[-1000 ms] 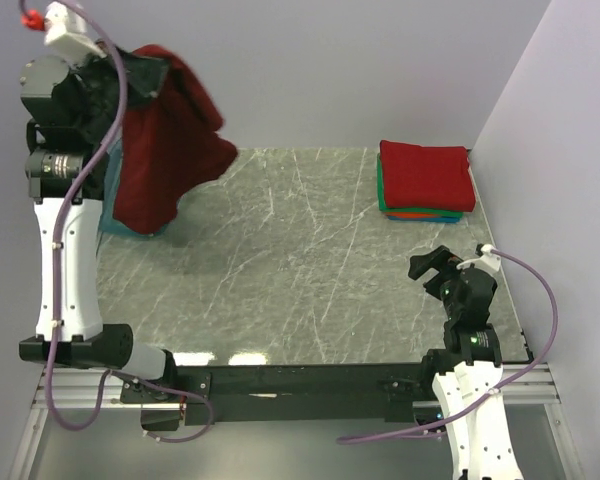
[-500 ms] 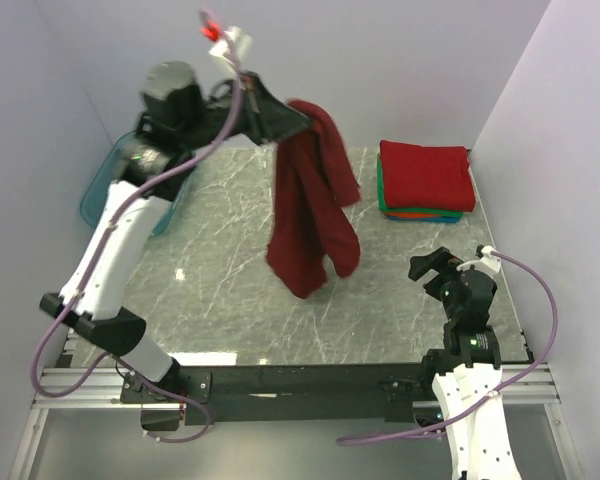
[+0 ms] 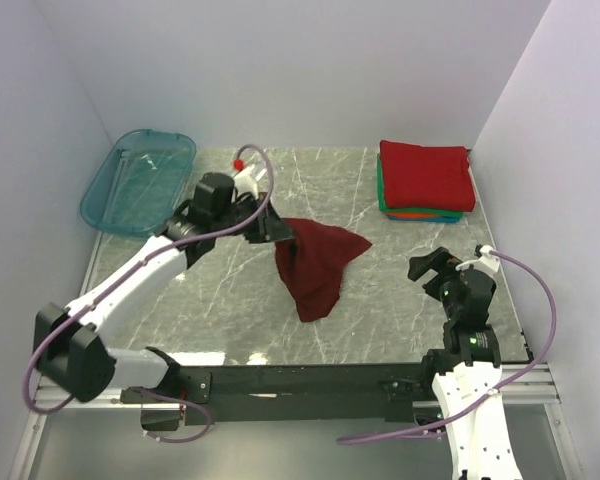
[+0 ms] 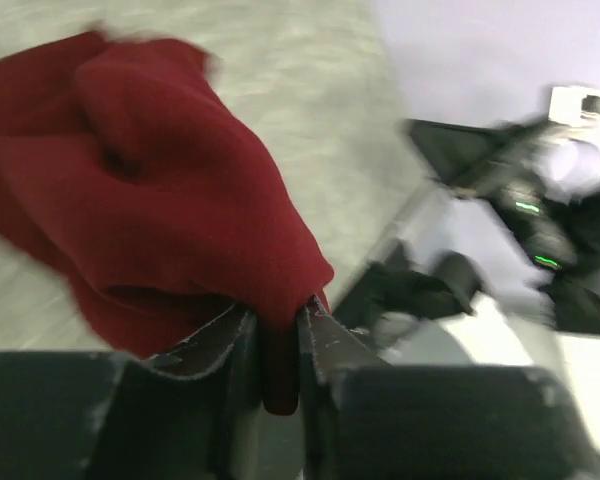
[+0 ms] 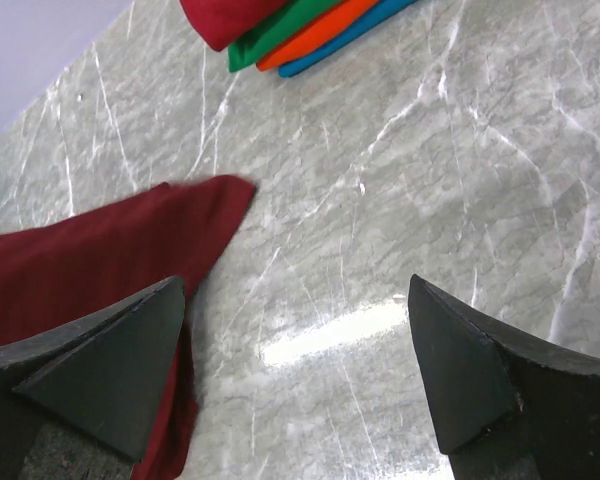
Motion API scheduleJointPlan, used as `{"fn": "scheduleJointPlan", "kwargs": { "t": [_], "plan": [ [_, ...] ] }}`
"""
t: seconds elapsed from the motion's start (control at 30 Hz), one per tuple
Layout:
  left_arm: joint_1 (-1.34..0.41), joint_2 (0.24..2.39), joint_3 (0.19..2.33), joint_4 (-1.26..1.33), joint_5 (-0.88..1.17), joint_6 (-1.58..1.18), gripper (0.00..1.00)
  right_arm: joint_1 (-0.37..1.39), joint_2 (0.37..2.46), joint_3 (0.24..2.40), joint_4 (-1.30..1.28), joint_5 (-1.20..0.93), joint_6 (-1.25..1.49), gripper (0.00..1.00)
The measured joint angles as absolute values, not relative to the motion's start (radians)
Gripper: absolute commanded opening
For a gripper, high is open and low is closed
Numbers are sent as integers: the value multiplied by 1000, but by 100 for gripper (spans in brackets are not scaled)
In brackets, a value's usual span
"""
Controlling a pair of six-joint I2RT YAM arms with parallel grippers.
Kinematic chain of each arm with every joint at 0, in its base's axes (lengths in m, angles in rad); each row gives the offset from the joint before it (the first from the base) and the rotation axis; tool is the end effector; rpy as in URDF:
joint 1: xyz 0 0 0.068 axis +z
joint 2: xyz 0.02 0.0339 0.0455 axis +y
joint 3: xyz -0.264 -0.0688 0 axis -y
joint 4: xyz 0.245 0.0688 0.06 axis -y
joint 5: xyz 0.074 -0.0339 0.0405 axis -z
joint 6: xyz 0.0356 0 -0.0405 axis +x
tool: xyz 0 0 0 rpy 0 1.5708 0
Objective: Fold and stack the t-shirts
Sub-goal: Move the tshirt to the center of the board, then flatten the tshirt out
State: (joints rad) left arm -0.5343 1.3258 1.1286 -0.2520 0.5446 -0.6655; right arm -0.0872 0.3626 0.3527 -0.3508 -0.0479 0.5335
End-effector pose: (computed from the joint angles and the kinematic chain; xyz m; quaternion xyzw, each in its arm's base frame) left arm 0.2506 -0.1697 0.3351 0.0893 0.8233 -0.4772 0.2942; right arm 0.1209 -0.0089 0.2260 0.2381 0.7871 0.1450 0.5502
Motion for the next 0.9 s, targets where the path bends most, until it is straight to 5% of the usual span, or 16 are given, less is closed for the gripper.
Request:
{"fn": "scheduleJointPlan", "kwargs": {
  "t": [0.07,0.1,0.13,0.17,0.47,0.7,0.9],
  "plan": [
    [-525,1275,1070,-276,445,-665,48,-87,371,353,-350,-56,532,98],
    [-516,1251,1045,-278,398,-666,79,-87,377,353,-349,-65,529,98],
    [-501,1229,1021,-279,355,-664,95,-87,384,353,-346,-76,526,98],
    [-478,1204,996,-284,308,-679,99,-87,394,353,-341,-94,521,98],
    [-374,1114,911,-387,17,-739,99,13,488,353,-303,-216,472,98],
    [-307,916,710,-417,-89,-838,99,607,651,463,-288,-48,439,97],
    [-251,798,599,-472,-109,-895,99,1040,1048,725,-270,130,347,96]
  ]
}}
